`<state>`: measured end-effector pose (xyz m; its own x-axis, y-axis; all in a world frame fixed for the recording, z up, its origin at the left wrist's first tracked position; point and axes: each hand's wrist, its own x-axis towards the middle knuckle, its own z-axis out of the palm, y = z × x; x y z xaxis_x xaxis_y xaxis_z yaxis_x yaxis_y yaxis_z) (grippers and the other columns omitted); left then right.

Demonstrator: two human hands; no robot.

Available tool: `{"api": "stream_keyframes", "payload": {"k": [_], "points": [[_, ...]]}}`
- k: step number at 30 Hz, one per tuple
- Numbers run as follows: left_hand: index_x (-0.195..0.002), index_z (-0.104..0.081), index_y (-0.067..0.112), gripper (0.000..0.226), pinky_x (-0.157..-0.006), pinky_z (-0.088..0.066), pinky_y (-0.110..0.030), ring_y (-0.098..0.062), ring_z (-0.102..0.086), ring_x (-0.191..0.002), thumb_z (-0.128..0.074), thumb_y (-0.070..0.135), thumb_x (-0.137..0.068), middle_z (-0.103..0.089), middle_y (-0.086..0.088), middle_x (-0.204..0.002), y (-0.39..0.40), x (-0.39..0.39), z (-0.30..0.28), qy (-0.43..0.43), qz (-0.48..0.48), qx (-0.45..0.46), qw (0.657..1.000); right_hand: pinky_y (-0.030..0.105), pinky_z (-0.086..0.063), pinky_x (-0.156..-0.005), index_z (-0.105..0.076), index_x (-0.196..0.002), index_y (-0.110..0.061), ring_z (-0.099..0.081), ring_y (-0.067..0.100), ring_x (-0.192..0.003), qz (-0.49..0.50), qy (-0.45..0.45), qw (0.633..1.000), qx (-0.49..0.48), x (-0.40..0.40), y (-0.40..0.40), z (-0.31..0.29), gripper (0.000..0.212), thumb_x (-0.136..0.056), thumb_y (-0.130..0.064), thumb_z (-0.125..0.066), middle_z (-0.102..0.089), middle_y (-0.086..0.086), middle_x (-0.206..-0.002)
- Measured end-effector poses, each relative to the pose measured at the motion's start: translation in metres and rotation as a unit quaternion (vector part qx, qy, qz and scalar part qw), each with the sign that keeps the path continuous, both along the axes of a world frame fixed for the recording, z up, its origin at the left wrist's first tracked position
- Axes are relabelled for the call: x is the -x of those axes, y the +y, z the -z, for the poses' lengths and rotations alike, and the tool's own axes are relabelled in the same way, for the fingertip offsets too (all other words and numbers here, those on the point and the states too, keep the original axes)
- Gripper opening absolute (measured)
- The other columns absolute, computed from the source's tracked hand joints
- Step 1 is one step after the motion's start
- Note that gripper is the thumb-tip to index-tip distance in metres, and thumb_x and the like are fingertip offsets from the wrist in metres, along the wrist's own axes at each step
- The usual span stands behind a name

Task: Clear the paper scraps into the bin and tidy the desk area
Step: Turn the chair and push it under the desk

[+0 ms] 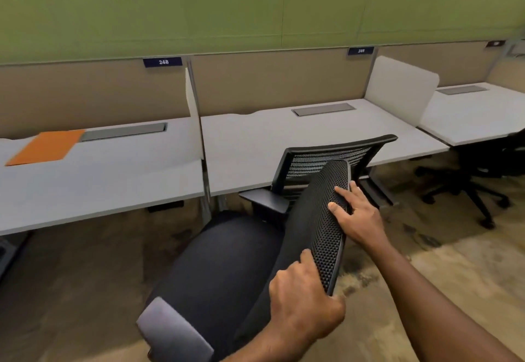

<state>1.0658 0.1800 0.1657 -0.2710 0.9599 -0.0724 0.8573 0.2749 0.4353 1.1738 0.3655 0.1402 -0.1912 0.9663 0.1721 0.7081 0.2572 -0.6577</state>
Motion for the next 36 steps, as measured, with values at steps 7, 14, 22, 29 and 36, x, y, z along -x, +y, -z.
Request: {"api": "stream_keyframes", "payload": {"k": [7, 14, 22, 29, 36], "points": [[-0.111, -0.050, 0.027, 0.054, -0.077, -0.055, -0.036, -0.026, -0.065, -0.090, -0.056, 0.046, -0.060, -0.067, 0.004, -0.093, -0.068, 0.036, 0.006, -0.003, -0.002, -0.030, 1.000, 0.029, -0.021, -0.113, -0.055, -0.132, -0.039, -0.033, 0.016, -0.139, 0.014, -0.003, 1.000, -0.006, 0.003, -0.078, 0.001, 0.054, -0.081, -0.053, -0.066, -0.029, 0.000, -0.156], [-0.092, -0.061, 0.027, 0.044, -0.063, -0.049, -0.028, -0.022, -0.063, -0.081, -0.059, 0.051, -0.056, -0.065, 0.004, -0.082, -0.151, 0.091, 0.010, 0.032, 0.007, -0.031, 0.999, 0.040, -0.018, -0.115, -0.046, -0.136, -0.045, -0.019, 0.023, -0.144, 0.018, -0.098, 0.995, 0.019, 0.023, -0.176, 0.002, 0.075, -0.071, -0.082, -0.046, -0.017, 0.006, -0.159], [-0.084, -0.068, 0.027, 0.042, -0.061, -0.048, -0.027, -0.019, -0.060, -0.072, -0.057, 0.051, -0.051, -0.063, 0.009, -0.071, -0.260, 0.164, 0.015, 0.099, 0.010, -0.003, 0.995, 0.044, -0.006, -0.118, -0.060, -0.119, -0.049, -0.012, 0.023, -0.144, 0.005, -0.151, 0.986, -0.070, 0.056, -0.292, 0.015, 0.071, -0.074, -0.088, -0.021, -0.040, 0.001, -0.145], [-0.090, -0.071, 0.031, 0.055, -0.060, -0.050, -0.027, -0.012, -0.059, -0.070, -0.058, 0.053, -0.042, -0.065, 0.012, -0.073, -0.346, 0.227, 0.005, 0.160, -0.003, 0.026, 0.987, 0.039, -0.038, -0.098, -0.074, -0.084, -0.022, -0.057, 0.026, -0.112, -0.002, -0.081, 0.990, -0.115, 0.051, -0.338, -0.009, 0.083, -0.082, -0.083, -0.017, -0.071, -0.002, -0.100], [-0.092, -0.062, 0.042, 0.077, -0.061, -0.045, -0.014, 0.007, -0.058, -0.071, -0.045, 0.102, -0.046, -0.062, 0.027, -0.074, -0.431, 0.274, 0.011, 0.081, 0.035, 0.025, 0.996, 0.031, -0.038, -0.067, -0.073, -0.090, -0.037, -0.058, 0.019, -0.077, 0.005, -0.087, 0.990, -0.113, 0.073, -0.407, -0.011, 0.069, -0.076, -0.086, -0.026, -0.068, -0.005, -0.077]]}}
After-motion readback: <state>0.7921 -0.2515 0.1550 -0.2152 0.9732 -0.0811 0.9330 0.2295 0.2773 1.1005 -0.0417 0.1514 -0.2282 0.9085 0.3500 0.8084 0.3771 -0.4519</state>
